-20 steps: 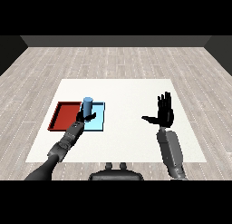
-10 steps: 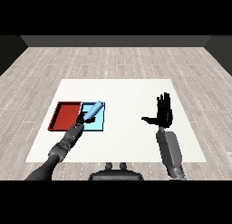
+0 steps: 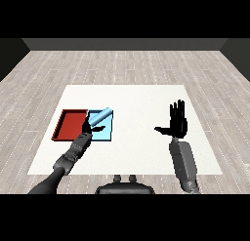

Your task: Pick the blue can and put it in the blue box

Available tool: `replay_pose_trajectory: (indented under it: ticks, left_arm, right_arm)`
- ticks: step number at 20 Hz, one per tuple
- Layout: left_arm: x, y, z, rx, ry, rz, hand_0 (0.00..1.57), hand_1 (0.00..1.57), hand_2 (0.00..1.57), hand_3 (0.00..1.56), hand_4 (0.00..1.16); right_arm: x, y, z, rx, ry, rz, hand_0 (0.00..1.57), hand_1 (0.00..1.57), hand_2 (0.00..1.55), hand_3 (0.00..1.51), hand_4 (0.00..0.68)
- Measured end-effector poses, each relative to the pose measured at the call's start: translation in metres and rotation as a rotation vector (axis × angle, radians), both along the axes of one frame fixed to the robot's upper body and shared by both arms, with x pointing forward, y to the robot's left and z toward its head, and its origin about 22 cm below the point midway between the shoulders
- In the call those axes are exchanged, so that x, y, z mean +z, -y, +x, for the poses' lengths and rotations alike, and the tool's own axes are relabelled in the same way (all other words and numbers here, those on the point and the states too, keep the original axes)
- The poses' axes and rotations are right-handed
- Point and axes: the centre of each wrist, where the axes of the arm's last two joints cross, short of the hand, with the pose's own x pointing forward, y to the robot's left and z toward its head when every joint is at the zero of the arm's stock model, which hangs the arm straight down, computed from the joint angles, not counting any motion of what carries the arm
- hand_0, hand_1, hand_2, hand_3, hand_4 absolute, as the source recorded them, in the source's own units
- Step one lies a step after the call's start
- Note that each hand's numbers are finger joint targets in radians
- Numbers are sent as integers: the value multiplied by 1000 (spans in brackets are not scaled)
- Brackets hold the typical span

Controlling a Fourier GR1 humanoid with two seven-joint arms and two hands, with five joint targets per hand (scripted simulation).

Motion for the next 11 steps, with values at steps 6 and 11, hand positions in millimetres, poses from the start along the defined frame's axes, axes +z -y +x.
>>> replay_pose_trajectory:
  ticks: [6, 11]
  left_arm:
    - [27, 13, 19, -93, 315, -99, 0, 0, 0, 0, 0]
    - [51, 34, 28, -298, 588, -254, 0, 0, 0, 0, 0]
  right_arm:
    - [7, -9, 1, 24, 17, 4, 0, 0, 0, 0, 0]
    - [6, -4, -1, 44, 0, -27, 0, 0, 0, 0, 0]
